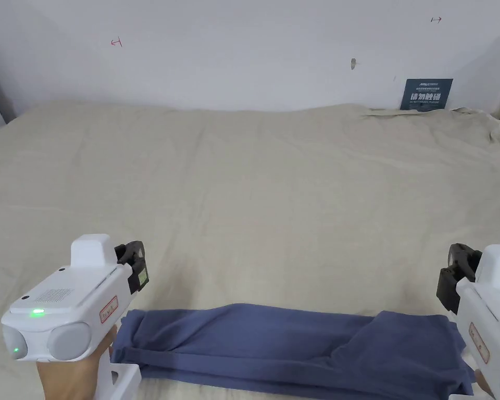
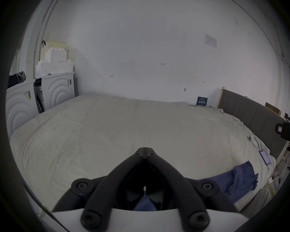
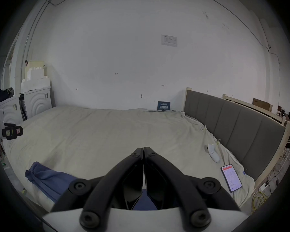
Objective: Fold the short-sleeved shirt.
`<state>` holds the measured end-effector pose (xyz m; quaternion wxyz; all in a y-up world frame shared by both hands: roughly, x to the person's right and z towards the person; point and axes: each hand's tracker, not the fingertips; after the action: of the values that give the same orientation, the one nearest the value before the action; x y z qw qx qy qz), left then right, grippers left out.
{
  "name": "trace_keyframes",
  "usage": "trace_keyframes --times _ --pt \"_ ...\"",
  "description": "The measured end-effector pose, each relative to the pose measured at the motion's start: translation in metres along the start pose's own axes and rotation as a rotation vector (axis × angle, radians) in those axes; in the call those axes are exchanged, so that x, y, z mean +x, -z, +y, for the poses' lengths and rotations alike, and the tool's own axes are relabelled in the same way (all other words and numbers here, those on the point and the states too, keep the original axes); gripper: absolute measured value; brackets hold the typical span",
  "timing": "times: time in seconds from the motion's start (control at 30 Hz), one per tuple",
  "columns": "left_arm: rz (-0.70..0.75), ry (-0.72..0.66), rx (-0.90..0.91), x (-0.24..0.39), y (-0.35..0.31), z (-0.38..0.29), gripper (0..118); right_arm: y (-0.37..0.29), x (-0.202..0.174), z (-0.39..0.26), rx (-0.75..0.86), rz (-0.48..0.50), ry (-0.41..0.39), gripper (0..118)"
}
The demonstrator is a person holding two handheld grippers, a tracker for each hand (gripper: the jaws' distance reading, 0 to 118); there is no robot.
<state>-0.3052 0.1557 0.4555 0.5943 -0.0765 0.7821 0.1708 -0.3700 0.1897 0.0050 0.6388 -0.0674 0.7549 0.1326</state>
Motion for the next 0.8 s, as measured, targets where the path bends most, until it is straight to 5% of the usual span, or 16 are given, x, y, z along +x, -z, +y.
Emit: trace_keyframes --times 0.67,0.8 --pt "-0.139 -0.153 -0.521 -0.091 0.047 -0.022 0 0.014 0.006 -0.006 -0.067 0.025 0.014 0" --pt "-0.158 -0.236 -0.623 -0.107 0.060 -0.038 20 0.015 0.005 -0.006 -0.081 0.022 0.014 0"
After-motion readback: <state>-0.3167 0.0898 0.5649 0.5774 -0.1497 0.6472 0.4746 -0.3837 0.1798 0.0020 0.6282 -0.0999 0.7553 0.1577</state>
